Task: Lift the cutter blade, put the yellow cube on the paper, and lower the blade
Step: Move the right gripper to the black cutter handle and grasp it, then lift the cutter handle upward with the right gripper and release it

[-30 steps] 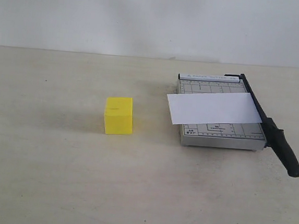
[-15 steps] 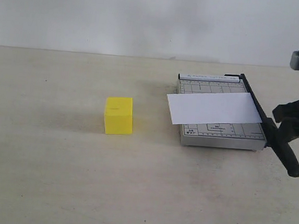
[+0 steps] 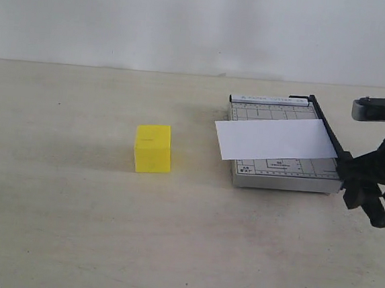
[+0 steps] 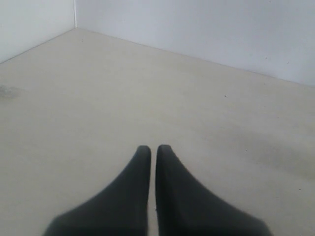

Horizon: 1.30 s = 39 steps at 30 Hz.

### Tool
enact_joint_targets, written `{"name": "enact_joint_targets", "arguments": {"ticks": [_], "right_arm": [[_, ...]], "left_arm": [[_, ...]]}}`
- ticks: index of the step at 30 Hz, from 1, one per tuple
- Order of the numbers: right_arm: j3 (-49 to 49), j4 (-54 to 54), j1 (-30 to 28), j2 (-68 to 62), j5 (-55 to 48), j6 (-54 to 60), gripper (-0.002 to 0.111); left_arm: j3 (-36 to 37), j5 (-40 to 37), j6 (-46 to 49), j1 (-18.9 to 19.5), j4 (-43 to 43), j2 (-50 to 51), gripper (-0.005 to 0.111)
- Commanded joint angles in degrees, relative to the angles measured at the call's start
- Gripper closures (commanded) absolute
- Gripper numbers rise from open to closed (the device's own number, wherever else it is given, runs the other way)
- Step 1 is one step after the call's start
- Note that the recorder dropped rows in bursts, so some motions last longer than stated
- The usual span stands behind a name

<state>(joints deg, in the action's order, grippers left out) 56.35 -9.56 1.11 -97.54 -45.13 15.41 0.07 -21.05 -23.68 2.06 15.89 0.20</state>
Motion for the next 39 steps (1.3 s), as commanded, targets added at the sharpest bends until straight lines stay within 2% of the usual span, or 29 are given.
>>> {"name": "enact_joint_targets", "arguments": {"ticks": [1, 8, 11, 15, 17, 39], "right_arm": [[0.33, 0.11, 0.05, -1.35, 1.01, 0.49, 0.046], [0.33, 0.11, 0.05, -3.87, 0.75, 0.49, 0.049], [0.33, 0.11, 0.05, -3.87, 1.15, 0.49, 0.066], [0.33, -0.13, 0.05, -3.64, 1.02, 0.61, 0.099], [0.33, -0.22, 0.05, -3.37, 1.02, 0.70, 0.108], [0.33, -0.25, 0.05, 14.66, 8.85, 1.70, 0.108]], "left_arm": [[-0.07, 0.09, -0.25, 0.12, 0.01, -0.20, 0.102], [-0.07, 0.09, -0.25, 0.12, 0.01, -0.20, 0.102], [-0.07, 0.09, -0.25, 0.12, 0.01, -0.20, 0.102], [-0.07, 0.09, -0.25, 0.12, 0.01, -0.20, 0.102], [-0.07, 0.09, -0.25, 0.12, 0.01, -0.20, 0.102], [-0.07, 0.09, -0.25, 0.12, 0.01, -0.20, 0.102]]}}
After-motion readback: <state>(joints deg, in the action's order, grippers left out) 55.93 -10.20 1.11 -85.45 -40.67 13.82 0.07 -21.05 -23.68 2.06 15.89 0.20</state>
